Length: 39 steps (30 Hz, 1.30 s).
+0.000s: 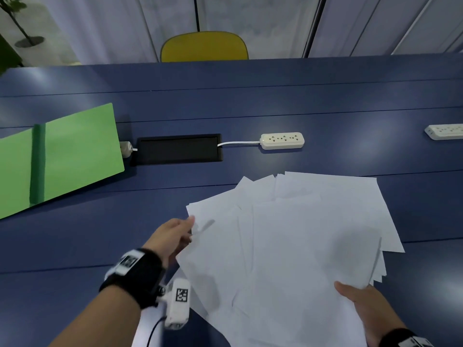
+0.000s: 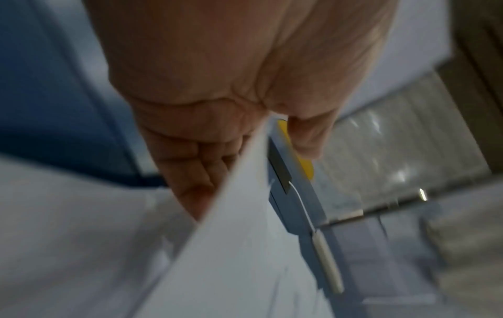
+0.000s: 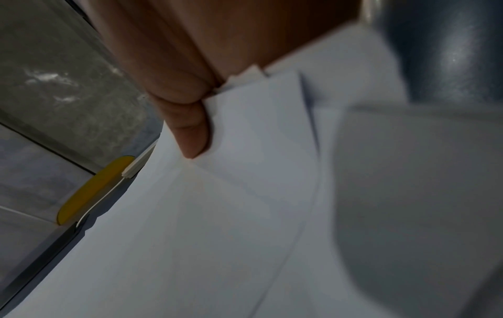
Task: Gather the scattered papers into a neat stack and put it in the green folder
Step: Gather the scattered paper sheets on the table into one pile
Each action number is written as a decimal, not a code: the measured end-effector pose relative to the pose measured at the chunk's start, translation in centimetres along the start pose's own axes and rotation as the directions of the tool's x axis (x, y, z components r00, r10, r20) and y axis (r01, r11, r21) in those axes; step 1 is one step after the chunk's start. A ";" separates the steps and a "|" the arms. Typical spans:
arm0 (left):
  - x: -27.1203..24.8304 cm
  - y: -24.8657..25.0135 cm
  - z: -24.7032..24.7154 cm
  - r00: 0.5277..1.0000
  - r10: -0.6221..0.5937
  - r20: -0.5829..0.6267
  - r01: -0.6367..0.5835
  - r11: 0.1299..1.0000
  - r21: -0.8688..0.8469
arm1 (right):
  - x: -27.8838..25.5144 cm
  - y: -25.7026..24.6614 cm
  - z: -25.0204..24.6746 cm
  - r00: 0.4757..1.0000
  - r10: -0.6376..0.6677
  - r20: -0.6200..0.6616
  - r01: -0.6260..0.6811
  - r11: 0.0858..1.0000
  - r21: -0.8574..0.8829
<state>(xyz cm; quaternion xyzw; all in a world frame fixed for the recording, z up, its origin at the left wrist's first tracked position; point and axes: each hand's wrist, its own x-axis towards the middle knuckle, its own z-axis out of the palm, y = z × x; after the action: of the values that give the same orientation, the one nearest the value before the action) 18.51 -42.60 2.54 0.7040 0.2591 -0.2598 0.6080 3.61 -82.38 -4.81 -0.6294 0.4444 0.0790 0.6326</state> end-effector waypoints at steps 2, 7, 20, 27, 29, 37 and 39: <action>-3.0 -1.4 -0.2 0.992 -0.053 0.112 0.092 0.920 -0.382 | -0.1 -0.2 0.0 1.000 -0.016 0.003 0.016 1.000 -0.013; -7.7 -7.0 4.5 0.998 -0.002 0.068 0.036 0.864 -0.502 | -0.6 -0.6 0.1 1.000 -0.023 0.002 0.023 1.000 0.002; -7.0 -3.1 -3.0 0.882 0.170 -0.439 -0.189 0.982 0.001 | -2.0 -1.5 0.4 0.999 -0.027 0.027 0.026 0.998 0.052; -12.4 3.6 -10.3 0.846 0.445 -0.293 -0.390 0.892 0.229 | -4.7 -2.5 5.7 0.988 -0.061 0.143 0.052 0.997 0.064; -13.8 5.1 -10.2 0.866 0.458 -0.200 -0.444 0.889 0.109 | -5.2 -2.9 7.4 0.981 -0.027 0.193 0.016 0.998 0.063; -10.2 4.5 -6.9 0.927 0.372 -0.051 -0.365 0.859 -0.359 | -5.5 -2.7 10.9 0.958 0.041 0.285 -0.032 0.999 -0.039; -7.8 2.4 -5.4 0.961 0.271 -0.061 -0.278 0.928 -0.250 | -5.6 -2.9 11.0 0.961 0.035 0.274 -0.013 0.996 -0.083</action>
<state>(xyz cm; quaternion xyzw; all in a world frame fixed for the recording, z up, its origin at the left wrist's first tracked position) 14.69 -37.97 10.24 0.6521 0.1974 -0.1275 0.7208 7.32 -70.83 -1.09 -0.6318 0.3564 0.1912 0.6612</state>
